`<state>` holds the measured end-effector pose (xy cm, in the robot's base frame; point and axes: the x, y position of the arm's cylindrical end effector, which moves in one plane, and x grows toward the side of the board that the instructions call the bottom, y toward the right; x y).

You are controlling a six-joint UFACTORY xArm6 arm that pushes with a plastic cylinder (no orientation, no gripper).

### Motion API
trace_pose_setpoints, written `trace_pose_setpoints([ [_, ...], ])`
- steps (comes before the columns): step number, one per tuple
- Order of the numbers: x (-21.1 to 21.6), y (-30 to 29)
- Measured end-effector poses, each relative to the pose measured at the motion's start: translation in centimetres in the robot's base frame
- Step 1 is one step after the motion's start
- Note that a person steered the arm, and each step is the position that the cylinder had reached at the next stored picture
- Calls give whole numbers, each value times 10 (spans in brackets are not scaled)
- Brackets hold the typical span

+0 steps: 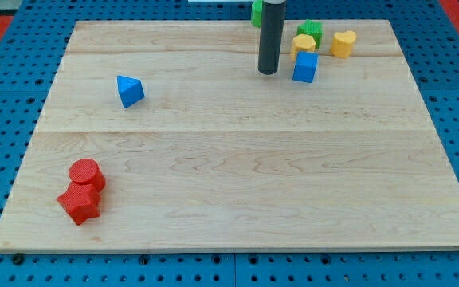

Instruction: Move the blue triangle towards the center

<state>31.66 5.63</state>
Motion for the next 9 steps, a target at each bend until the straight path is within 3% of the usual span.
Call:
trace_pose_setpoints([
  [4, 7, -68],
  [6, 41, -70],
  [9, 44, -77],
])
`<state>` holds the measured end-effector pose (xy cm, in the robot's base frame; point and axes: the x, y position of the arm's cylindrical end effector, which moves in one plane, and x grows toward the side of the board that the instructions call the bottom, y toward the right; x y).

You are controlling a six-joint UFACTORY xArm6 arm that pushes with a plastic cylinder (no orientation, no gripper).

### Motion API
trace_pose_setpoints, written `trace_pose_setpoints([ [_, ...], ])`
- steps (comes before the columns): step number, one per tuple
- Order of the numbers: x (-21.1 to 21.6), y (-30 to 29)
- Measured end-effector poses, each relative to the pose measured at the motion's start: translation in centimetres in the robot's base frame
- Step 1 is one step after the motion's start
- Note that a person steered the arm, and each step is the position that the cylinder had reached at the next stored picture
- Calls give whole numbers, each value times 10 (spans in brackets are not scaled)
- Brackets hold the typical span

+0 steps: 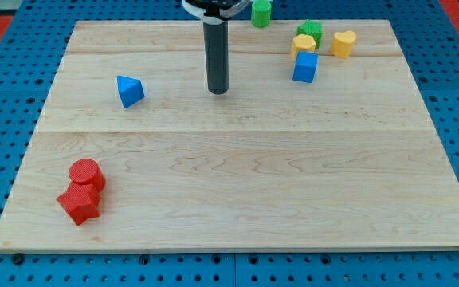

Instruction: Move the blue triangle towards the center

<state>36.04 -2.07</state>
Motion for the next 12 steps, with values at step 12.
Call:
trace_pose_setpoints([
  [12, 38, -106],
])
